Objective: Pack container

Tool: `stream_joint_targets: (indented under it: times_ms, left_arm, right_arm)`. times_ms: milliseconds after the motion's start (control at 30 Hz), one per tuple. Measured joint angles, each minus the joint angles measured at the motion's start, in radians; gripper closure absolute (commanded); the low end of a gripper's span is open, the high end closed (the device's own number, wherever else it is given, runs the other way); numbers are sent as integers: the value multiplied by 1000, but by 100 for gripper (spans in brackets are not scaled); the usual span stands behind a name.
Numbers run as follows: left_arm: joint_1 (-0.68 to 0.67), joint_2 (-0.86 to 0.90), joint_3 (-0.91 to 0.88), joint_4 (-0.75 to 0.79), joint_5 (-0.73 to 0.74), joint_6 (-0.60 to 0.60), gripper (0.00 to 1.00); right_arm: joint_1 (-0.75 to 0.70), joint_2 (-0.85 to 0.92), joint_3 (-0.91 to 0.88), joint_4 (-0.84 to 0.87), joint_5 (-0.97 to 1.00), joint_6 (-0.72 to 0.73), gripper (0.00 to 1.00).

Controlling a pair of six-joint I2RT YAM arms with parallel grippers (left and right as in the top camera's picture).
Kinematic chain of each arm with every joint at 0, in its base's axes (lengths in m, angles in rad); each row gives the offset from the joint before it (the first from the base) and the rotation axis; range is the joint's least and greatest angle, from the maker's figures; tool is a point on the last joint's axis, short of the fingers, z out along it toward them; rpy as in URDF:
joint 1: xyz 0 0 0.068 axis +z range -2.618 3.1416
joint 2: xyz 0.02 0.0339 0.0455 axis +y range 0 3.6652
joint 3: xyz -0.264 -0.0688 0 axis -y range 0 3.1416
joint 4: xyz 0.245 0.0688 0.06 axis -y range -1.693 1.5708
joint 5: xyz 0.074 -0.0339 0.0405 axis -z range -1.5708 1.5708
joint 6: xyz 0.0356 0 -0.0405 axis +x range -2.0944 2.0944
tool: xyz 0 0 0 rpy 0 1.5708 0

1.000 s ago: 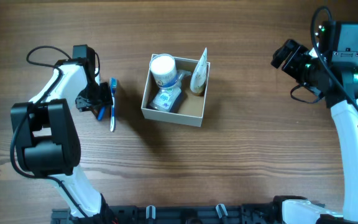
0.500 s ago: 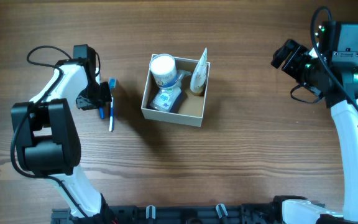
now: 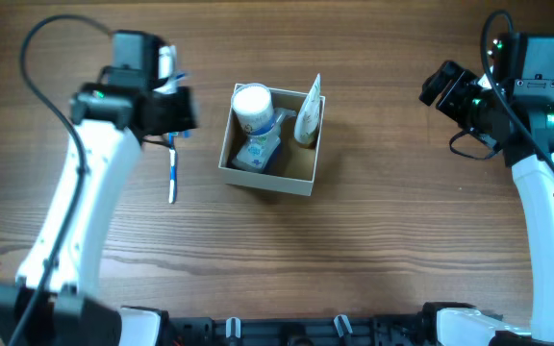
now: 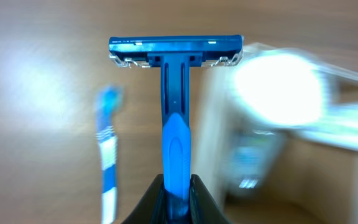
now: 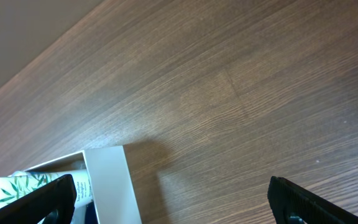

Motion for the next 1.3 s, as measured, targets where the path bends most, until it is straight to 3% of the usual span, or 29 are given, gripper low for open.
stream_joint_targets:
  times_ms: [133,300,367,400,567,633,767,933,1133,1300]
  left_arm:
    - [-166,13,2,93,14,-4,88]
    - [-299,159,2,193,14,-4,87]
    - [-325,219,1,219,14,-9,71]
    - [-338,251,0,227,14,-19,55]
    - [-357,283,-4,219,14,-45,43]
    - [-351,275,-4,203,14,-49,32]
    - [-295,202,-4,130,14,-60,26]
    - [-125,56,4,-18,-37,-63,16]
    - [82,84,-27,-54,-82,-20,19]
    - [143,219,-88,-4,-83,0,25]
  right_arm:
    - [0,0,0,0,0,0,0]
    - [0,0,0,0,0,0,0]
    - [0,0,0,0,0,0,0]
    - [0,0,0,0,0,0,0]
    - [0,0,0,0,0,0,0]
    - [0,0,0,0,0,0,0]
    - [0,0,0,0,0,0,0]
    - [0,0,0,0,0,0,0]
    - [0,0,0,0,0,0,0]
    - [0,0,0,0,0,0,0]
